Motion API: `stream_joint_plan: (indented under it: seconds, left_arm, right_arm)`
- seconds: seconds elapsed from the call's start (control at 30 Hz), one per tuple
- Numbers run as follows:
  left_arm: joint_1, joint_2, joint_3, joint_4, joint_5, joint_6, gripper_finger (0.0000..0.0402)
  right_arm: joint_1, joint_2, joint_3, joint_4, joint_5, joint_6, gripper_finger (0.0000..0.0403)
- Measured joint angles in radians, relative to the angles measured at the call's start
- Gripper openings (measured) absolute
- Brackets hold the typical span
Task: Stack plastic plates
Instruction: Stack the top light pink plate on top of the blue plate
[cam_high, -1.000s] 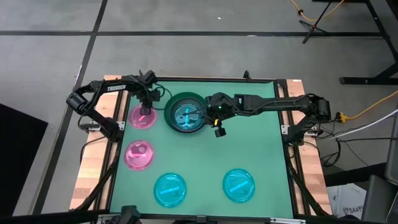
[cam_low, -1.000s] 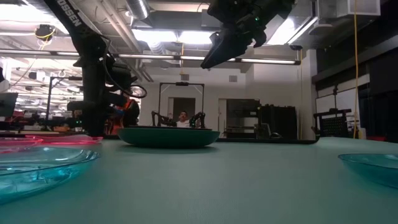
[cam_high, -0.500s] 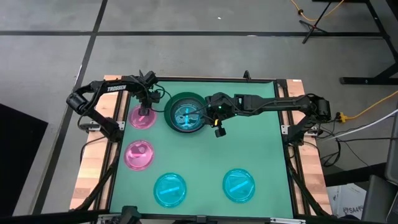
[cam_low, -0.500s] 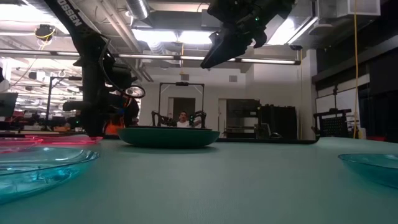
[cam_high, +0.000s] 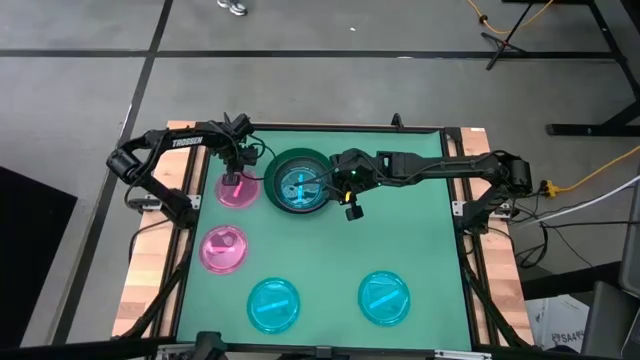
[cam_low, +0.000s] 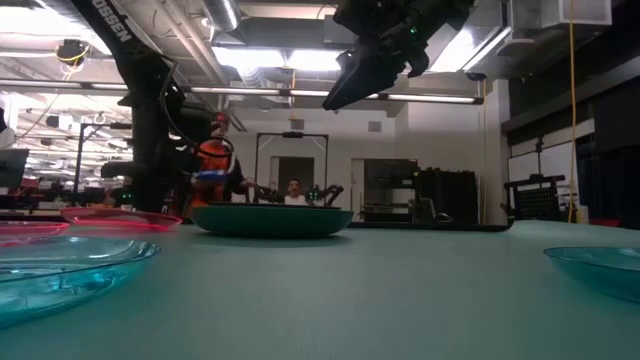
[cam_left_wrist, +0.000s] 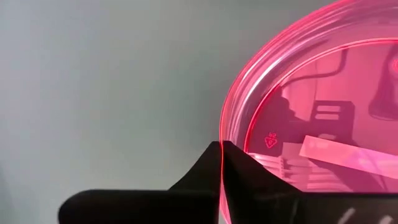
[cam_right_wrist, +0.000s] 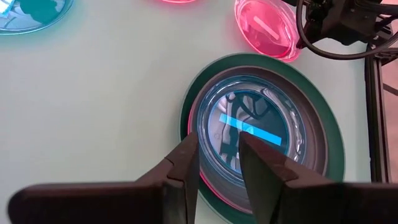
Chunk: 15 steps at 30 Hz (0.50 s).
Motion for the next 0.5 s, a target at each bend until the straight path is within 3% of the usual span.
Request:
stream_joint_plan:
  seconds: [0.33,0.5]
  left_arm:
    - [-0.012,0.0,0.019,-0.075,0.038,-0.007,0.0001]
    - [-0.043,0.0,0.042,-0.119,0.119,-0.01,0.0]
  right_arm:
    - [0.0,-0.009,0.0,-0.007,0.0,0.0,0.0101]
    - [0.0,-0.06,0.0,-0.011,0.0,-0.002,0.0101]
